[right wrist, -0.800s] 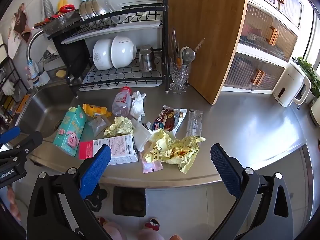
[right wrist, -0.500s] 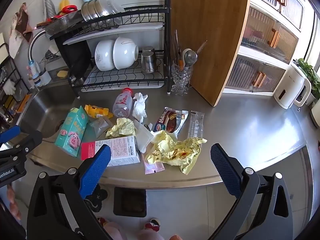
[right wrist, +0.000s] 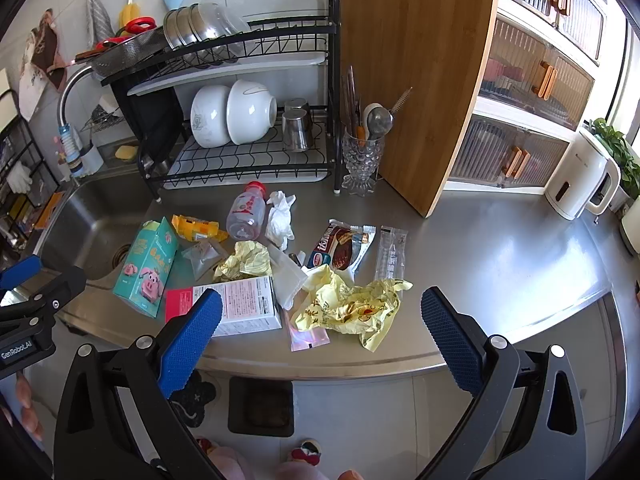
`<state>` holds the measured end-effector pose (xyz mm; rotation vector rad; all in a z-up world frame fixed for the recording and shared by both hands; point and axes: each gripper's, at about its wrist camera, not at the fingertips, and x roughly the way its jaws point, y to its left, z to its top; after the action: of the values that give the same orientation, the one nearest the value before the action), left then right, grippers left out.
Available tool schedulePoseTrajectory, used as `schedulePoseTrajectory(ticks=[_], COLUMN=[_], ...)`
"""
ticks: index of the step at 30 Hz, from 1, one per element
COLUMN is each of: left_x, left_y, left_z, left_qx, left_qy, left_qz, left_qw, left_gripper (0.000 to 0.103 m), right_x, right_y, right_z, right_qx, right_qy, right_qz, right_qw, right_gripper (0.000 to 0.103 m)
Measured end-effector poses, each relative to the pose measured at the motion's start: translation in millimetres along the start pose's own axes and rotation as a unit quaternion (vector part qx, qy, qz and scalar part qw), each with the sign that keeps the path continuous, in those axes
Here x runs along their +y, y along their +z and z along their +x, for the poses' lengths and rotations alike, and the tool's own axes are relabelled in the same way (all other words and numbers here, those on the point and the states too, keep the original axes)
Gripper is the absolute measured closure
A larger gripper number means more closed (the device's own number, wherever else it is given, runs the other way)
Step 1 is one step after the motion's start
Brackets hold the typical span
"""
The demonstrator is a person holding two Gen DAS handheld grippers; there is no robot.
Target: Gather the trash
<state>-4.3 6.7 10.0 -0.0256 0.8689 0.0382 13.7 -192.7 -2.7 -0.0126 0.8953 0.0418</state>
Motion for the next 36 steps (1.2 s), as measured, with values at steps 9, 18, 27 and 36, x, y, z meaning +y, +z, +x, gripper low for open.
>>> schedulePoseTrajectory(ticks=[9,18,27,36], left_x=[0.1,1.5,-0.4,-0.3], left_y=[-0.3,0.9,2.4,2.8], left_z=[-0.4,-1.2,-1.5,-2.2], left_qx=[0.0,-0.001,-0.001,-0.001], left_qy=[0.001,0.001,0.001,0.001], left_qz=[0.001,0.0,0.004,0.004], left_qw=[1.0,1.0,1.0,1.0], left_gripper=[0.008,0.008,0.008,0.008], right_x=[0.0,0.3,0.8,-0.2], right_y=[1.1,1.7,3.1,3.2], right_z=[-0.5,-0.5,-0.9,-1.4], right_qx=[-0.001,-0.001,-0.002,-0.002], right_qy=[-0.001,-0.002,-0.002,-0.002], right_qz=[0.0,0.0,0.0,0.001], right_qw=[1.0,1.0,1.0,1.0], right_gripper=[0.003,0.003,0.003,0.003])
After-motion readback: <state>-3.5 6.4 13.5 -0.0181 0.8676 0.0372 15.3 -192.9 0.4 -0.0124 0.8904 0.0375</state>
